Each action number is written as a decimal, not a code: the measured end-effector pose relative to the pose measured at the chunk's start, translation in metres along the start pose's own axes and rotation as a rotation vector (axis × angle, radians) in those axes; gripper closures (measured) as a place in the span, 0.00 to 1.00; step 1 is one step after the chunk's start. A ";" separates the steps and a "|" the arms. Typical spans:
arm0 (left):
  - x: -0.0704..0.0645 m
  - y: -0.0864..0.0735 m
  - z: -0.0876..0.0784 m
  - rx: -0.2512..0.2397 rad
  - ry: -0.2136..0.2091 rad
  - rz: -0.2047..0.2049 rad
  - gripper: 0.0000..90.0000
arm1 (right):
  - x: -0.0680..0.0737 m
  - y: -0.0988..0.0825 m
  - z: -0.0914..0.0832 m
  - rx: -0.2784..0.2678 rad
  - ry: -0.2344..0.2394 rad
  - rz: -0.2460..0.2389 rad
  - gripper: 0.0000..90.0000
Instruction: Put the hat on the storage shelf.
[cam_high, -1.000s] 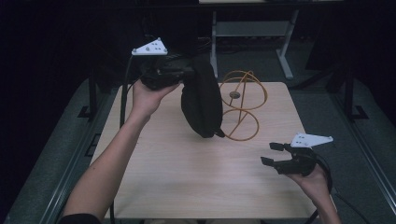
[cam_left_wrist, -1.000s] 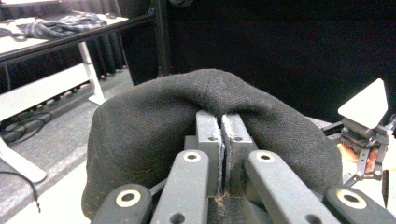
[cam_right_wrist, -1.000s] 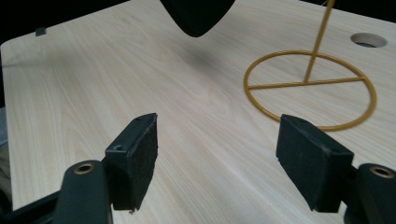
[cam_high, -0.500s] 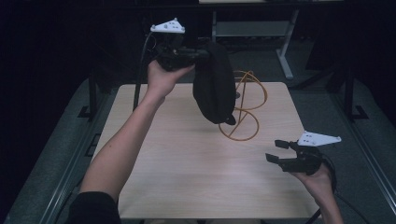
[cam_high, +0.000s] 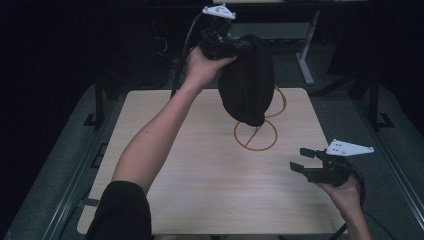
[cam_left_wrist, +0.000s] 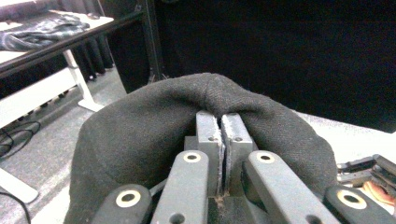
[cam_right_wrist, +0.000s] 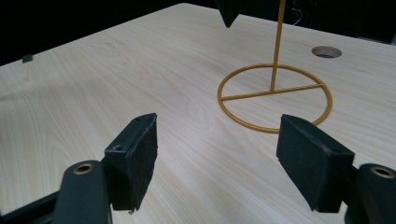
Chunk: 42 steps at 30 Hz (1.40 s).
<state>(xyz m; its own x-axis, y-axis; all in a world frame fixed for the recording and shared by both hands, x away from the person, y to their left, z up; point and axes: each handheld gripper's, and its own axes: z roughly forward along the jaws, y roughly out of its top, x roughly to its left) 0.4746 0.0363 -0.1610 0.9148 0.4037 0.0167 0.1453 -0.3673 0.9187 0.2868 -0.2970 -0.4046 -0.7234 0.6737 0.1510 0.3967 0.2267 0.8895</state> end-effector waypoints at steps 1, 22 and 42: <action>0.000 0.001 0.004 0.004 0.000 -0.003 0.98 | 0.000 0.000 -0.001 -0.002 -0.001 0.002 0.32; -0.003 0.011 0.120 0.286 -0.026 0.005 0.96 | -0.004 -0.004 0.001 -0.004 0.008 0.010 0.34; -0.001 -0.002 0.091 0.299 -0.028 -0.003 0.67 | -0.004 -0.008 0.006 0.026 -0.013 0.009 0.32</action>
<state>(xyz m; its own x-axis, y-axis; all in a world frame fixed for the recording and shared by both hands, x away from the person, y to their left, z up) 0.5073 -0.0392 -0.1990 0.9236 0.3833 -0.0001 0.2483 -0.5982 0.7619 0.2899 -0.2975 -0.4148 -0.7124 0.6850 0.1527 0.4176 0.2388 0.8767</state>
